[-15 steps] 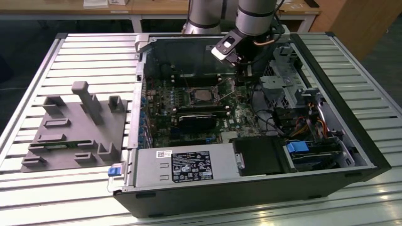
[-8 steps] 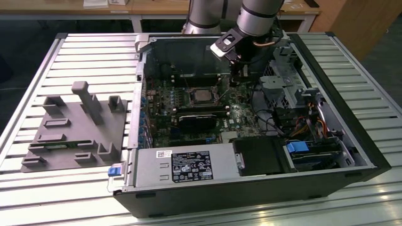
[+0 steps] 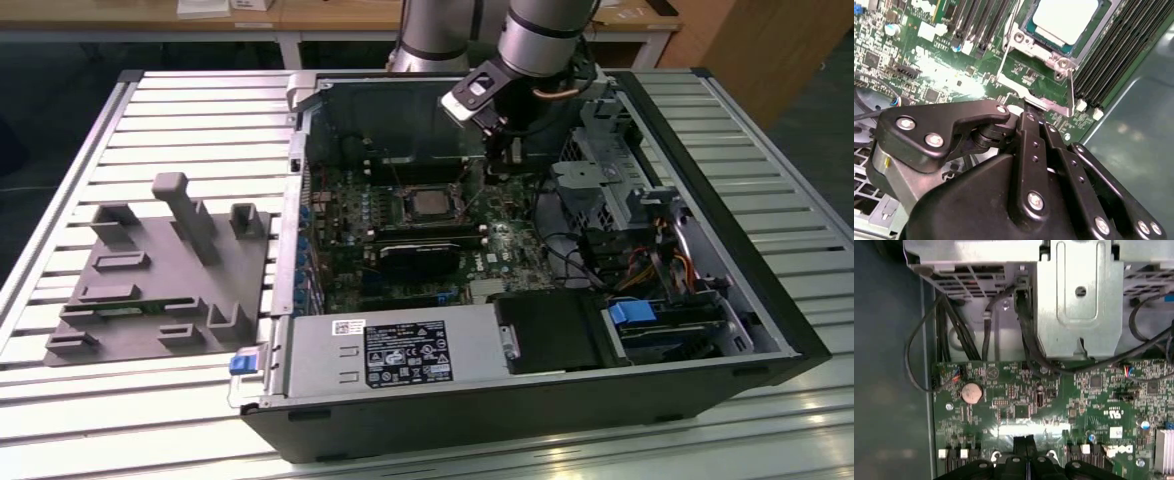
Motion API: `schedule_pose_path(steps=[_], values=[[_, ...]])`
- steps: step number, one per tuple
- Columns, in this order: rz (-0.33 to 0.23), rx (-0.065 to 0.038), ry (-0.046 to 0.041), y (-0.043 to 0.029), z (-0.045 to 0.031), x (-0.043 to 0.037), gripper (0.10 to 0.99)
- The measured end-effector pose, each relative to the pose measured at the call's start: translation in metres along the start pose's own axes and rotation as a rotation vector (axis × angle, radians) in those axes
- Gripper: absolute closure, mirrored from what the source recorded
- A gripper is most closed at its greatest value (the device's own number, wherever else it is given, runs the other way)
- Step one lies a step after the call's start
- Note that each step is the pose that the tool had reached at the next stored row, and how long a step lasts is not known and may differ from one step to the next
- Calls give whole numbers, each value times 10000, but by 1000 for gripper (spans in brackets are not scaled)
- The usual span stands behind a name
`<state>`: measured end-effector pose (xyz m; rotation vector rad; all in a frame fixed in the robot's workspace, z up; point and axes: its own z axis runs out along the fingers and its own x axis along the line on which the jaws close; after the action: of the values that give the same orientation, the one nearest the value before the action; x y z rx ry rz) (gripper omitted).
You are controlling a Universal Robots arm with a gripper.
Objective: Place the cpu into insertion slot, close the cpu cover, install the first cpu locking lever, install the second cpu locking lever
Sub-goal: 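Close the cpu cover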
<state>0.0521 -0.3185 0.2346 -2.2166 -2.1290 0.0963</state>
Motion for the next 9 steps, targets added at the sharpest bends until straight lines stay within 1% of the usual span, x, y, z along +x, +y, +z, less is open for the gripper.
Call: schedule_pose_path(steps=[4, 9], values=[[0, -81, 4, -112, 10, -1, 984], [0, -242, 11, -274, 26, -2, 984]])
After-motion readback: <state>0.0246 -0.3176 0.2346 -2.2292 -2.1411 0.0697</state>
